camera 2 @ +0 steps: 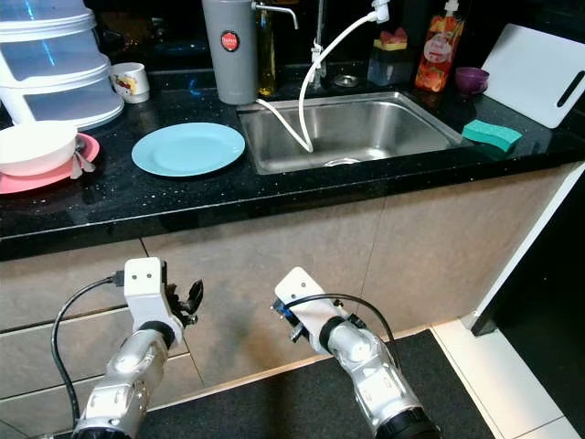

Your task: Kitchen organization

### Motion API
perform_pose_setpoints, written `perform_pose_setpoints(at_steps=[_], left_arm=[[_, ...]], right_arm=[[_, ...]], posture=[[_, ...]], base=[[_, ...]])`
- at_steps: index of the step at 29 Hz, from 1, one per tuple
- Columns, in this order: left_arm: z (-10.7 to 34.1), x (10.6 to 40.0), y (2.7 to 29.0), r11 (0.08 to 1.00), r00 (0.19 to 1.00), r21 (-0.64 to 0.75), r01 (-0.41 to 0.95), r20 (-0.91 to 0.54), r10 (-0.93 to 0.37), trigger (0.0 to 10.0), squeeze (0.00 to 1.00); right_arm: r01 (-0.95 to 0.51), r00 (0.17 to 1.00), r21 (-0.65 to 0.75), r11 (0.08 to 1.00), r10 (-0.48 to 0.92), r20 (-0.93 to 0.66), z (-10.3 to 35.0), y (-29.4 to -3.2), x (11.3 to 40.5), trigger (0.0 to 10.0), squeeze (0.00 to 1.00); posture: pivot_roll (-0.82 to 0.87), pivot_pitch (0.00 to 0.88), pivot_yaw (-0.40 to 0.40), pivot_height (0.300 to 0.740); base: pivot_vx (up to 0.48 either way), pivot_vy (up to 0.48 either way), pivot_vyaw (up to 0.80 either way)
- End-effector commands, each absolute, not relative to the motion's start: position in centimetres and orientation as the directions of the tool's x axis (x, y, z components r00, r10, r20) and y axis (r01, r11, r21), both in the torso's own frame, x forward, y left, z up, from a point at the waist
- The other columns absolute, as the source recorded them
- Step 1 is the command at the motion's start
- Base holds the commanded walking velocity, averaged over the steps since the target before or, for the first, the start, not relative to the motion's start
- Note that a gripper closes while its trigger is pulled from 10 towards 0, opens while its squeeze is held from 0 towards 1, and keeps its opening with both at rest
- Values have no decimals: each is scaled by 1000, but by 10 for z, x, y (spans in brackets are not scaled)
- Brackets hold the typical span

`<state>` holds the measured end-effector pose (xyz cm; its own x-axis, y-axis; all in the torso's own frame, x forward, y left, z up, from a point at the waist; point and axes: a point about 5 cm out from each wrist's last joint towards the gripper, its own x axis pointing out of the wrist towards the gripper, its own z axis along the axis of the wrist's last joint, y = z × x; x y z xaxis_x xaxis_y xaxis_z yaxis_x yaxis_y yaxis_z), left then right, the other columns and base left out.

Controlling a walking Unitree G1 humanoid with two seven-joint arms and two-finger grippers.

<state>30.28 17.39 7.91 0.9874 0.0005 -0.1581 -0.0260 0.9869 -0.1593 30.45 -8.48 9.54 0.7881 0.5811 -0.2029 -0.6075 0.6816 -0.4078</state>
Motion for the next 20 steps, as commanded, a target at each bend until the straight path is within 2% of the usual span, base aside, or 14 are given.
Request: perform_pose_setpoints(at_steps=[1, 20], left_arm=[[76, 301, 174, 984, 986, -177, -37, -165, 8, 10000, 0], [76, 302, 174, 983, 986, -179, -42, -168, 11, 10000, 0]], right_arm=[[-615, 783, -400, 680, 587, -207, 94, -85, 305, 10000, 0], [-615, 783, -398, 680, 587, -207, 94, -85, 306, 10000, 0]], posture=[[-97, 55, 3, 740], [-93, 65, 6, 740]], base=[[0, 0, 0], [0, 0, 0]])
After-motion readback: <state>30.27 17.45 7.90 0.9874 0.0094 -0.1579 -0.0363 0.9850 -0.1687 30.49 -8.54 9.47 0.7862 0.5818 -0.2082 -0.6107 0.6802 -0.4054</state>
